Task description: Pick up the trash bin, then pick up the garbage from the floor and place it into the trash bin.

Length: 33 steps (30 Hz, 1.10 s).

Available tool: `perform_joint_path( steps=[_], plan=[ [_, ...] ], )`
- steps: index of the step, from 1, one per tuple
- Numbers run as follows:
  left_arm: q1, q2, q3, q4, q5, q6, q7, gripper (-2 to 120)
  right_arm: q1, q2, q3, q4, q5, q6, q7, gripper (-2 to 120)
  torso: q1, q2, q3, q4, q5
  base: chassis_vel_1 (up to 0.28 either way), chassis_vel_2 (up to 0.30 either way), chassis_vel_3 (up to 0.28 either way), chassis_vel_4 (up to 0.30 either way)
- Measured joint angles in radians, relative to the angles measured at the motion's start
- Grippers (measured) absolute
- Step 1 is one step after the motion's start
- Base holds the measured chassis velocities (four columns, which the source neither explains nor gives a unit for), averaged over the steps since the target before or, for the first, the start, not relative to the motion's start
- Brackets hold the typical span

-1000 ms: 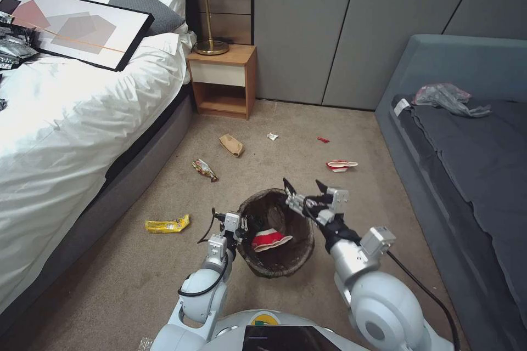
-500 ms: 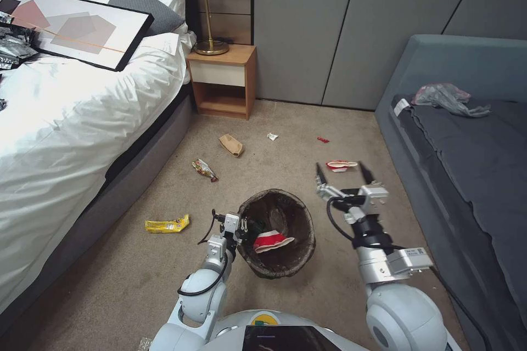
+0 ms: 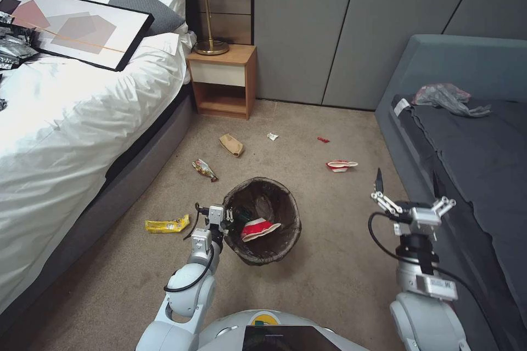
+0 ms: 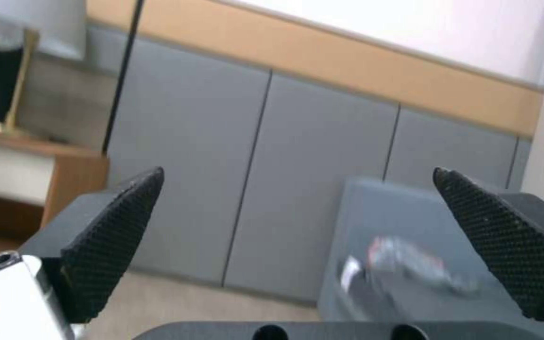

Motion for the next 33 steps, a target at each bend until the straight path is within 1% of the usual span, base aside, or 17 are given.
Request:
perform_joint_path(
  steps=[3,4,6,8,10,17,22,23,27,33],
  plan=[
    [0.015,-0.010,0.001,-0.014,0.002,-0.005,-0.013,0,-0.030,0.050,0.017,-0.180,0.003,0.142,-0.013,100,0.000,0.000,0.000,0.0000,0.0003,0.000,0.000,0.000,0.000],
    [0.015,-0.010,0.001,-0.014,0.002,-0.005,-0.013,0,-0.030,0.050,0.017,-0.180,0.003,0.142,-0.013,100,0.000,0.000,0.000,0.0000,0.0003,0.000,0.000,0.000,0.000],
    [0.021,-0.017,0.003,-0.018,0.009,-0.009,-0.014,0,-0.032,0.059,0.010,-0.273,0.009,0.189,-0.019,100,0.000,0.000,0.000,0.0002,0.0002,0.000,0.000,0.000,0.000],
    [0.023,-0.020,0.005,-0.020,0.011,-0.010,-0.014,0,-0.032,0.060,0.009,-0.294,0.016,0.205,-0.034,100,0.000,0.000,0.000,0.0001,0.0001,0.000,0.000,0.000,0.000],
    [0.027,-0.022,0.006,-0.027,0.014,-0.011,-0.016,0,-0.029,0.057,0.007,-0.328,0.028,0.234,-0.077,100,0.000,0.000,0.000,0.0001,0.0001,0.000,0.000,0.000,0.000],
    [0.032,-0.024,0.001,-0.030,0.020,-0.011,-0.017,0,-0.007,0.048,-0.003,-0.363,0.070,0.271,-0.155,100,0.000,0.000,0.000,0.0003,0.0001,0.000,0.000,0.000,0.000],
    [0.033,-0.026,0.002,-0.027,0.023,-0.011,-0.016,0,0.001,0.050,-0.010,-0.364,0.073,0.280,-0.156,100,0.000,0.000,0.000,0.0003,0.0000,0.000,0.000,0.000,0.000],
    [0.032,-0.026,0.002,-0.023,0.024,-0.011,-0.016,0,0.003,0.051,-0.010,-0.361,0.052,0.284,-0.146,100,0.000,0.000,0.000,0.0002,0.0000,0.000,0.000,0.000,0.000],
    [0.031,-0.026,0.003,-0.018,0.026,-0.011,-0.016,0,0.005,0.052,-0.010,-0.356,0.036,0.286,-0.138,100,0.000,0.000,0.000,0.0003,0.0000,0.000,0.000,0.000,0.000],
    [0.030,-0.026,0.005,-0.015,0.028,-0.011,-0.015,0,0.006,0.052,-0.012,-0.353,0.032,0.286,-0.137,100,0.000,0.000,0.000,0.0003,0.0000,0.000,0.000,0.000,0.000]
  ],
)
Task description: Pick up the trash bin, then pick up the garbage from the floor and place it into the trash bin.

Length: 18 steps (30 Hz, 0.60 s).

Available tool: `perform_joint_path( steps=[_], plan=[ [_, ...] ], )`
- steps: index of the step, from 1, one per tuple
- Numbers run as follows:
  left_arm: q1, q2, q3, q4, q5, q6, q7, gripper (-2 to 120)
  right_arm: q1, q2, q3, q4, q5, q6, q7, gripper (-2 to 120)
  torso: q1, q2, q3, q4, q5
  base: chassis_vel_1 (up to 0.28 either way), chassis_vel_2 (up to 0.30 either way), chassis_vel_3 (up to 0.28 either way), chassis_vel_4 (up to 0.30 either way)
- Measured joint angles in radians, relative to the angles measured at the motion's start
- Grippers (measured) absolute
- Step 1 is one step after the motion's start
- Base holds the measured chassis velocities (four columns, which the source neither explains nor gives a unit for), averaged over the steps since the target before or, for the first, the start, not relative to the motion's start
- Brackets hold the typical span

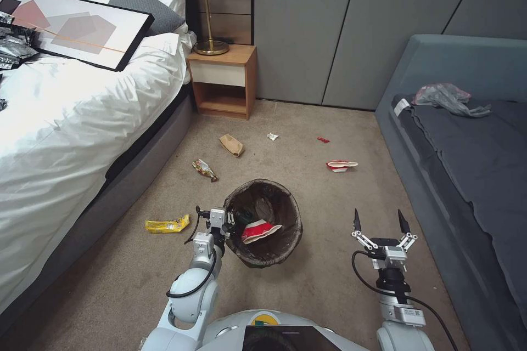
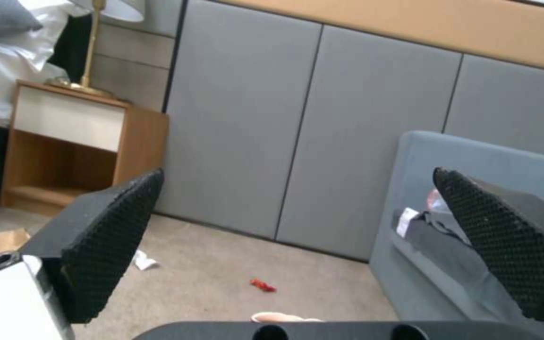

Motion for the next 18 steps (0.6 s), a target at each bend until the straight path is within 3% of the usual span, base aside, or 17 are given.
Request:
perform_joint_path(
  steps=[11,18],
  plan=[
    [0.000,-0.003,0.007,0.008,0.012,0.000,0.002,0,0.009,0.001,-0.006,0.013,0.016,0.005,-0.039,100,0.000,0.000,0.000,-0.0001,0.0000,0.000,0.000,0.000,0.000],
    [-0.001,-0.002,0.010,0.008,0.015,0.000,0.003,0,0.013,0.000,-0.010,0.018,0.020,0.000,-0.043,100,0.000,0.000,0.000,-0.0001,0.0001,-0.117,0.123,0.115,-0.114]
  ],
)
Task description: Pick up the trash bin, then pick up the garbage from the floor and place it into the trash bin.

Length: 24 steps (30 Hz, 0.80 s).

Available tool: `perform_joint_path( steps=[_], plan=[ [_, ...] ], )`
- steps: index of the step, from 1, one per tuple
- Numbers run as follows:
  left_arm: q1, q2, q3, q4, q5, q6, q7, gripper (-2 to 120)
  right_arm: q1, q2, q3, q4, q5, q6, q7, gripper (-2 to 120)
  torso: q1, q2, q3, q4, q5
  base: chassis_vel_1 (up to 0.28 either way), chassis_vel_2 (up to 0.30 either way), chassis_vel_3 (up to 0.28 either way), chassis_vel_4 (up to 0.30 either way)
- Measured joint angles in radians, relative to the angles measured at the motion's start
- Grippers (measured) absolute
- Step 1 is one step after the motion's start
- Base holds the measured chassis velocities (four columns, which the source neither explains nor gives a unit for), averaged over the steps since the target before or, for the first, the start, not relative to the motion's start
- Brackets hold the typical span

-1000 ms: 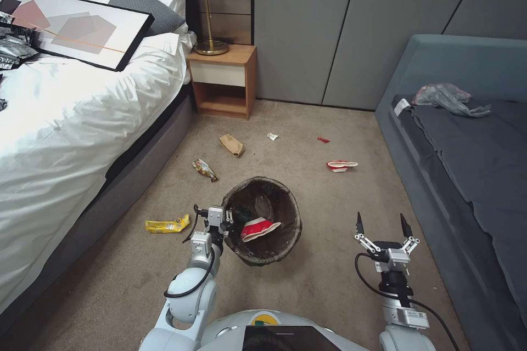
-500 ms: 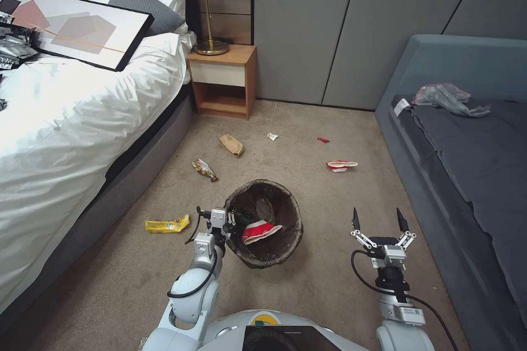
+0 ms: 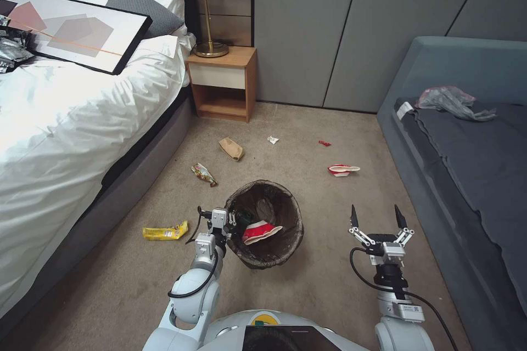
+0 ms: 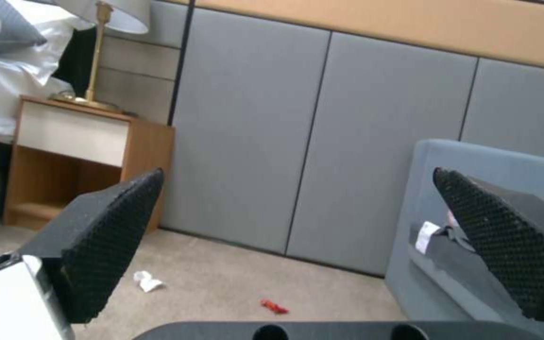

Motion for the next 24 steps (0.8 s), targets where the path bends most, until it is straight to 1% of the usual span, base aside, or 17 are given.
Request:
perform_joint_path(
  steps=[5,12,18,19,21,24],
  plan=[
    [0.000,0.001,0.001,-0.001,0.001,0.000,0.000,0,0.001,-0.002,0.001,0.003,0.005,-0.002,0.000,100,0.000,0.000,0.000,0.0002,-0.0001,-0.237,0.211,0.226,-0.232],
    [0.000,0.003,0.003,-0.003,0.001,0.001,0.000,0,0.001,-0.003,0.003,0.004,0.007,-0.002,-0.003,100,0.000,0.000,0.000,0.0000,-0.0001,-0.264,0.270,0.270,-0.252],
    [0.002,0.003,0.003,-0.008,0.003,0.001,0.001,0,0.000,-0.003,0.004,0.006,0.008,-0.002,-0.005,100,0.000,0.000,0.000,0.0002,0.0000,-0.337,0.331,0.339,-0.338],
    [0.003,0.003,0.003,-0.009,0.003,0.001,0.001,0,0.000,-0.003,0.004,0.006,0.008,-0.002,-0.005,100,0.000,0.000,0.000,-0.0001,-0.0003,-0.340,0.357,0.378,-0.360],
    [0.003,0.003,0.004,-0.009,0.003,0.001,0.001,0,0.000,-0.003,0.004,0.006,0.008,-0.002,-0.005,100,0.000,0.000,0.000,0.0000,0.0003,-0.340,0.335,0.360,-0.360],
    [0.003,0.003,0.006,-0.010,0.004,0.002,0.001,0,0.000,-0.003,0.004,0.007,0.008,-0.002,-0.005,100,0.000,0.000,0.000,0.0000,-0.0002,-0.347,0.340,0.366,-0.339]
  ],
)
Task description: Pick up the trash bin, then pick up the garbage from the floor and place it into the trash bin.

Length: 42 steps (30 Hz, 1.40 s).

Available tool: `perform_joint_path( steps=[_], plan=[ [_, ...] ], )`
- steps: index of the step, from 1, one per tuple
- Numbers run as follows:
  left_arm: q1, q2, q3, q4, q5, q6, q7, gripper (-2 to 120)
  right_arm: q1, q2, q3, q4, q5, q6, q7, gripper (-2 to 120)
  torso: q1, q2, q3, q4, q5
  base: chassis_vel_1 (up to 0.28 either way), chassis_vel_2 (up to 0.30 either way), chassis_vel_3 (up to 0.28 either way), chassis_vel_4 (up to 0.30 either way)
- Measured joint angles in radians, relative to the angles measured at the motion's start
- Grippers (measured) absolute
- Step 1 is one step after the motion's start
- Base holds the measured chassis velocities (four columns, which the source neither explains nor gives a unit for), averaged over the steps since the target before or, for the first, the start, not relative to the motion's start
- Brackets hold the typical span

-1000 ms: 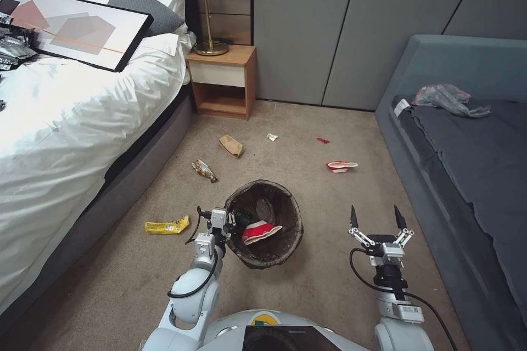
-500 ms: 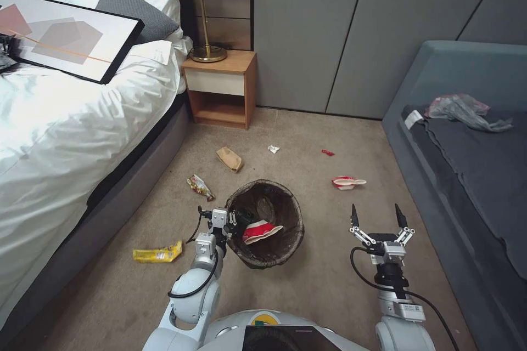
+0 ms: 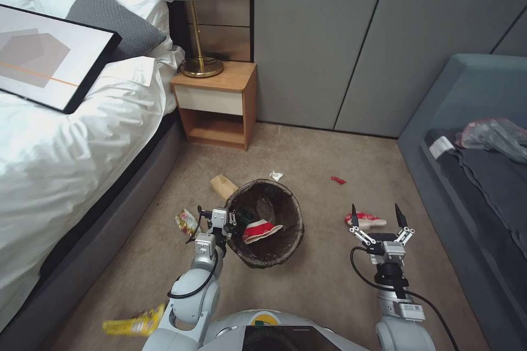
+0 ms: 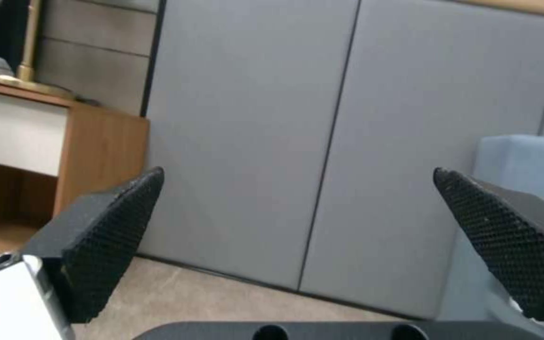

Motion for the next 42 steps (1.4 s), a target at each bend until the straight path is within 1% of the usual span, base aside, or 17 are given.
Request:
perform_joint_path(
  steps=[2,3,4,6,7,8,10,12,18,25,42],
  plan=[
    [0.000,0.000,-0.001,0.000,0.000,0.000,0.000,0,0.000,0.000,0.000,0.000,0.000,0.000,0.000,100,0.000,0.000,0.000,0.0000,0.0005,-0.328,0.345,0.343,-0.343],
    [0.000,0.000,-0.001,0.000,0.000,0.000,0.000,0,0.000,0.000,0.000,0.000,0.000,0.000,0.001,100,0.000,0.000,0.000,-0.0003,-0.0005,-0.303,0.329,0.329,-0.301],
    [0.000,0.000,0.000,0.000,0.000,0.000,0.001,0,0.000,0.000,0.000,0.000,0.000,0.000,0.000,100,0.000,0.000,0.000,0.0000,0.0007,-0.303,0.329,0.303,-0.301],
    [0.000,0.000,-0.002,0.000,0.000,0.000,0.000,0,0.000,0.000,0.000,0.000,0.000,0.000,0.000,100,0.000,0.000,0.000,0.0003,0.0001,-0.286,0.315,0.303,-0.276],
    [-0.001,0.000,-0.002,0.000,0.001,0.000,0.000,0,0.000,0.000,0.000,0.000,0.000,0.000,0.001,100,0.000,0.000,0.000,-0.0001,-0.0002,-0.134,0.190,0.226,-0.250],
    [0.000,0.000,-0.003,0.000,0.001,0.000,0.000,0,0.000,0.000,0.000,0.000,0.000,0.000,0.001,100,0.000,0.000,0.000,0.0002,0.0006,-0.134,0.190,0.148,-0.158],
    [-0.001,0.000,-0.003,0.000,0.001,0.000,0.000,0,0.000,0.000,0.000,0.000,0.000,0.000,0.001,100,0.000,0.000,0.000,0.0003,0.0003,-0.080,0.126,0.148,-0.158],
    [0.000,0.000,-0.003,0.000,0.001,0.000,0.000,0,0.000,0.000,0.000,0.000,0.000,0.000,0.001,100,0.000,0.000,0.000,-0.0002,0.0002,-0.040,0.017,0.021,-0.034],
    [0.001,0.000,-0.001,0.000,0.000,0.000,0.000,0,-0.001,0.000,0.000,0.000,0.000,0.000,0.001,100,0.000,0.000,0.000,-0.0002,0.0002,0.029,-0.049,-0.044,0.037],
    [0.000,0.000,-0.002,0.000,0.000,0.000,0.000,0,0.000,0.000,0.000,0.000,0.000,0.000,0.001,100,0.000,0.000,0.000,0.0002,0.0002,0.000,0.000,0.000,0.000],
    [0.000,0.000,-0.002,0.000,0.000,0.000,0.000,0,0.000,0.000,0.000,0.000,0.000,0.000,0.001,100,0.000,0.000,0.000,0.0001,0.0002,0.000,0.000,0.000,0.000]
  ],
)
